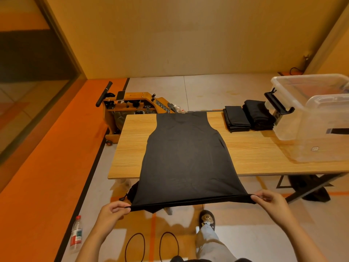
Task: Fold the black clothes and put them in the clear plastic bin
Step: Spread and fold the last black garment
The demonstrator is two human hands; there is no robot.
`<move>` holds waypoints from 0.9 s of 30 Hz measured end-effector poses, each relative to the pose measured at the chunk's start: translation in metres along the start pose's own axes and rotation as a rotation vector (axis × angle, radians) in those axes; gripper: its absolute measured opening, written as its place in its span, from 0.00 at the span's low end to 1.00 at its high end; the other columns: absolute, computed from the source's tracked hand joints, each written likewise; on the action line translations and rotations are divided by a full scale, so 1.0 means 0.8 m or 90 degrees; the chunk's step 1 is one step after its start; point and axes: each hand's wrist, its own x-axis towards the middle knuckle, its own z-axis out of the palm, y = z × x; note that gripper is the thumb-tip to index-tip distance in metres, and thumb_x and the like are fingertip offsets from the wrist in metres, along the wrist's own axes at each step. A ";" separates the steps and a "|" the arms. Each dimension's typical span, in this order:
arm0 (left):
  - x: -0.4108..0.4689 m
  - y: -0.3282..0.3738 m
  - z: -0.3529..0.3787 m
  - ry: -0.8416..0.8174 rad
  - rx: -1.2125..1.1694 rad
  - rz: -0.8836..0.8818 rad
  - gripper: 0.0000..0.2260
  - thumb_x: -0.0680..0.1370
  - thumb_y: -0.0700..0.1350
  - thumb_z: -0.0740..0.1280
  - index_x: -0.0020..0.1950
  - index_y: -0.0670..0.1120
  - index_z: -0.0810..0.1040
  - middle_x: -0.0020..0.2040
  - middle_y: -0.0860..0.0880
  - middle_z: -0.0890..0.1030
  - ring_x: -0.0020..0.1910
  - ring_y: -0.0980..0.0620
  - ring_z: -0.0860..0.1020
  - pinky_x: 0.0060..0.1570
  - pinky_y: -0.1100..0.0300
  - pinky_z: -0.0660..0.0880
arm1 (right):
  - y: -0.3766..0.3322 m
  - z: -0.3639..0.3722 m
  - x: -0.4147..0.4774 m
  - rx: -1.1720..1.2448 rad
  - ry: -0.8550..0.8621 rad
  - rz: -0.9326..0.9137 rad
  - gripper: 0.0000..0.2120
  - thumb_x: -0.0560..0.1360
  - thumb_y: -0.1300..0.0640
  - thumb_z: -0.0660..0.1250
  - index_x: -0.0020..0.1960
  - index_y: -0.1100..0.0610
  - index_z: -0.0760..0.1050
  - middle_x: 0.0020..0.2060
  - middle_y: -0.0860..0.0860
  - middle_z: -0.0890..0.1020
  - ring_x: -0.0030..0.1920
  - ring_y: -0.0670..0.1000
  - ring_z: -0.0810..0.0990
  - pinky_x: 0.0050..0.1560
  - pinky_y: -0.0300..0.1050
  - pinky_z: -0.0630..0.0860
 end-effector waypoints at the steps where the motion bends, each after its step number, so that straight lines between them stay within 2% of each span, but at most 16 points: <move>1: -0.001 0.000 0.000 0.002 0.003 0.005 0.04 0.75 0.34 0.70 0.46 0.41 0.84 0.43 0.42 0.84 0.48 0.43 0.81 0.44 0.58 0.76 | -0.004 -0.001 -0.002 0.000 -0.005 0.006 0.29 0.63 0.26 0.64 0.40 0.51 0.82 0.36 0.44 0.83 0.41 0.46 0.81 0.44 0.46 0.78; 3: -0.004 0.002 -0.001 0.000 0.004 0.012 0.04 0.75 0.35 0.69 0.46 0.41 0.84 0.45 0.43 0.84 0.50 0.45 0.81 0.45 0.59 0.75 | -0.014 0.000 -0.005 -0.003 -0.014 0.021 0.10 0.71 0.46 0.71 0.39 0.53 0.82 0.35 0.48 0.83 0.42 0.50 0.82 0.48 0.54 0.79; 4: -0.004 0.004 -0.001 -0.005 0.001 0.015 0.04 0.76 0.35 0.69 0.47 0.41 0.83 0.47 0.44 0.85 0.51 0.46 0.80 0.47 0.59 0.75 | -0.014 0.000 -0.005 -0.004 -0.017 0.024 0.05 0.73 0.55 0.72 0.39 0.54 0.82 0.34 0.49 0.83 0.42 0.50 0.82 0.50 0.56 0.79; 6: -0.007 0.009 -0.002 -0.016 0.000 0.021 0.04 0.77 0.35 0.68 0.48 0.41 0.83 0.49 0.47 0.85 0.55 0.48 0.80 0.52 0.57 0.74 | -0.021 -0.003 -0.006 0.004 -0.027 0.021 0.05 0.73 0.61 0.71 0.39 0.54 0.82 0.34 0.51 0.83 0.42 0.51 0.82 0.48 0.52 0.78; 8: -0.009 0.016 -0.002 -0.020 0.006 0.032 0.04 0.77 0.36 0.67 0.48 0.41 0.82 0.51 0.49 0.85 0.58 0.51 0.78 0.57 0.55 0.72 | -0.029 -0.006 -0.007 0.025 -0.032 0.007 0.05 0.74 0.62 0.70 0.40 0.56 0.82 0.35 0.51 0.83 0.41 0.48 0.81 0.43 0.42 0.75; 10: -0.012 0.024 -0.001 -0.012 0.005 0.045 0.04 0.77 0.36 0.68 0.48 0.41 0.81 0.50 0.48 0.84 0.57 0.51 0.77 0.53 0.60 0.70 | -0.041 -0.009 -0.009 0.049 -0.031 0.002 0.05 0.75 0.63 0.69 0.41 0.58 0.81 0.36 0.54 0.83 0.35 0.42 0.80 0.37 0.35 0.71; 11: -0.014 0.029 0.000 -0.008 0.001 0.051 0.03 0.77 0.36 0.68 0.47 0.42 0.81 0.50 0.48 0.84 0.57 0.52 0.77 0.51 0.61 0.69 | -0.045 -0.010 -0.010 0.068 -0.025 -0.008 0.04 0.75 0.63 0.68 0.42 0.59 0.81 0.37 0.55 0.82 0.34 0.41 0.79 0.36 0.35 0.71; 14: -0.018 0.045 0.002 -0.003 -0.024 0.075 0.03 0.77 0.36 0.67 0.46 0.42 0.79 0.54 0.50 0.81 0.58 0.52 0.75 0.55 0.60 0.66 | -0.056 -0.017 -0.011 0.144 0.001 -0.024 0.04 0.75 0.64 0.67 0.45 0.60 0.81 0.40 0.57 0.83 0.38 0.39 0.79 0.43 0.41 0.71; 17: -0.022 0.062 0.001 -0.003 -0.075 0.102 0.04 0.78 0.34 0.64 0.45 0.39 0.76 0.54 0.49 0.83 0.59 0.53 0.77 0.54 0.63 0.68 | -0.066 -0.024 -0.009 0.197 0.011 -0.027 0.04 0.76 0.63 0.66 0.45 0.60 0.80 0.42 0.55 0.83 0.40 0.37 0.79 0.49 0.43 0.73; 18: -0.024 0.068 0.000 -0.005 -0.089 0.113 0.04 0.78 0.34 0.62 0.45 0.39 0.75 0.54 0.49 0.84 0.60 0.53 0.77 0.57 0.60 0.69 | -0.069 -0.027 -0.008 0.223 0.011 -0.027 0.05 0.75 0.59 0.67 0.46 0.60 0.80 0.42 0.54 0.83 0.43 0.38 0.80 0.53 0.45 0.74; 20: -0.022 0.076 -0.001 -0.002 -0.103 0.130 0.07 0.78 0.33 0.60 0.43 0.40 0.74 0.54 0.50 0.84 0.61 0.51 0.77 0.64 0.51 0.67 | -0.074 -0.031 -0.003 0.289 0.008 -0.032 0.20 0.69 0.43 0.72 0.47 0.61 0.81 0.47 0.51 0.85 0.50 0.42 0.81 0.58 0.47 0.73; 22: -0.020 0.082 -0.003 0.002 -0.106 0.143 0.08 0.78 0.34 0.60 0.40 0.43 0.73 0.54 0.49 0.84 0.60 0.48 0.77 0.63 0.48 0.67 | -0.073 -0.036 0.002 0.308 0.012 -0.051 0.34 0.58 0.31 0.73 0.47 0.60 0.80 0.50 0.51 0.85 0.54 0.45 0.81 0.58 0.45 0.72; 23: -0.020 0.085 -0.004 0.008 -0.107 0.148 0.07 0.77 0.38 0.62 0.39 0.45 0.74 0.51 0.47 0.84 0.57 0.47 0.77 0.60 0.48 0.67 | -0.073 -0.037 0.004 0.313 0.012 -0.061 0.35 0.56 0.28 0.73 0.46 0.59 0.80 0.49 0.51 0.85 0.54 0.47 0.81 0.57 0.44 0.73; 25: -0.026 0.093 -0.003 0.016 -0.107 0.158 0.04 0.72 0.44 0.63 0.37 0.48 0.75 0.43 0.47 0.79 0.49 0.47 0.75 0.53 0.50 0.68 | -0.076 -0.037 0.005 0.323 0.012 -0.079 0.32 0.58 0.28 0.72 0.44 0.56 0.80 0.43 0.50 0.84 0.49 0.49 0.81 0.53 0.40 0.77; 26: -0.028 0.094 -0.002 0.018 -0.104 0.167 0.04 0.70 0.46 0.63 0.37 0.47 0.75 0.40 0.47 0.76 0.46 0.47 0.74 0.53 0.51 0.67 | -0.077 -0.037 0.004 0.325 0.023 -0.086 0.27 0.63 0.32 0.72 0.44 0.55 0.80 0.41 0.49 0.83 0.49 0.51 0.80 0.50 0.37 0.78; 27: -0.030 0.093 -0.002 0.019 -0.095 0.172 0.05 0.70 0.46 0.62 0.38 0.46 0.74 0.39 0.48 0.75 0.45 0.48 0.74 0.53 0.50 0.68 | -0.078 -0.034 0.004 0.339 0.024 -0.092 0.18 0.70 0.40 0.71 0.44 0.56 0.79 0.39 0.49 0.82 0.49 0.55 0.79 0.49 0.37 0.77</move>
